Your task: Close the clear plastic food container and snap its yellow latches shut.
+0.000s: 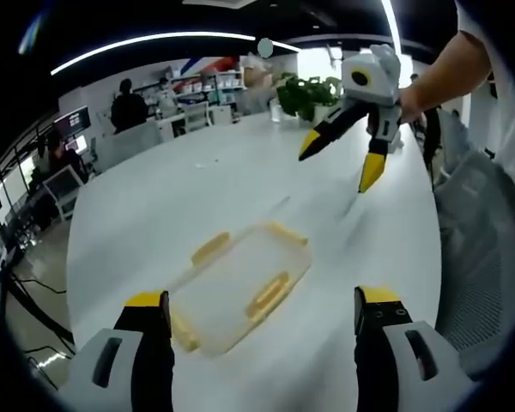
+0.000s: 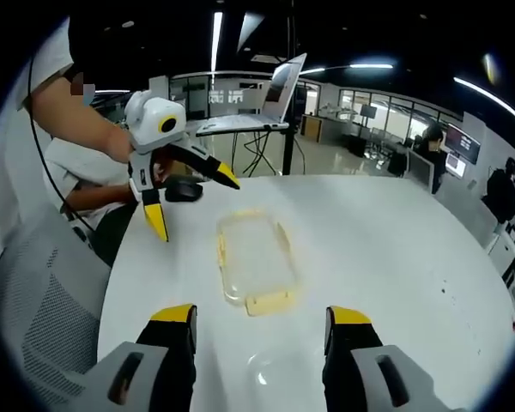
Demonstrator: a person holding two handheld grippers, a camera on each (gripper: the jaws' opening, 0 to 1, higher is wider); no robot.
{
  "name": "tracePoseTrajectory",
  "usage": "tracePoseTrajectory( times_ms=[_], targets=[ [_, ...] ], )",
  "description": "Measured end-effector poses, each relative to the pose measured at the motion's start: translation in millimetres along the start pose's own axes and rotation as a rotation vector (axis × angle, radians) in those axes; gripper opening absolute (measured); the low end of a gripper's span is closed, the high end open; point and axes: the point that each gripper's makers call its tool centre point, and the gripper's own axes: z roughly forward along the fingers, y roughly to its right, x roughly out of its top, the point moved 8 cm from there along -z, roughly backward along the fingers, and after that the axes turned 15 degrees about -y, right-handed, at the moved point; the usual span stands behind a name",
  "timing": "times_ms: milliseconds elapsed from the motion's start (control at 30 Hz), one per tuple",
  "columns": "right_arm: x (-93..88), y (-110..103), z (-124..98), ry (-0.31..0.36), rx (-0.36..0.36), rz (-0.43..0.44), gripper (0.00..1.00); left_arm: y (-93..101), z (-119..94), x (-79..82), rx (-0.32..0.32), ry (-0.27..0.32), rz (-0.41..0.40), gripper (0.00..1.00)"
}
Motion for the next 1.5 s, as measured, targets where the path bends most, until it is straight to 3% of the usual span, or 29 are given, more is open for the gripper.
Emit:
tracePoseTrajectory(
  times_ms=[533, 1033, 1500],
  targets=[
    [6.0, 8.7, 7.8, -0.018, 0.016, -0.026, 0.58, -5.0, 5.2, -6.1, -0.027, -0.037, 0.059, 0.85],
    [12.4, 9.1, 20.2, -0.044, 0.051, -0.061, 0.57, -28.8, 3.2, -0.7, -0.039, -0.034, 0.067, 0.82],
    [12.2, 11.3, 29.2, -0.068, 0.067, -0.076, 0.57, -38.0, 7.5, -5.0, -0.055, -0.081, 0.138, 0.82]
  ],
)
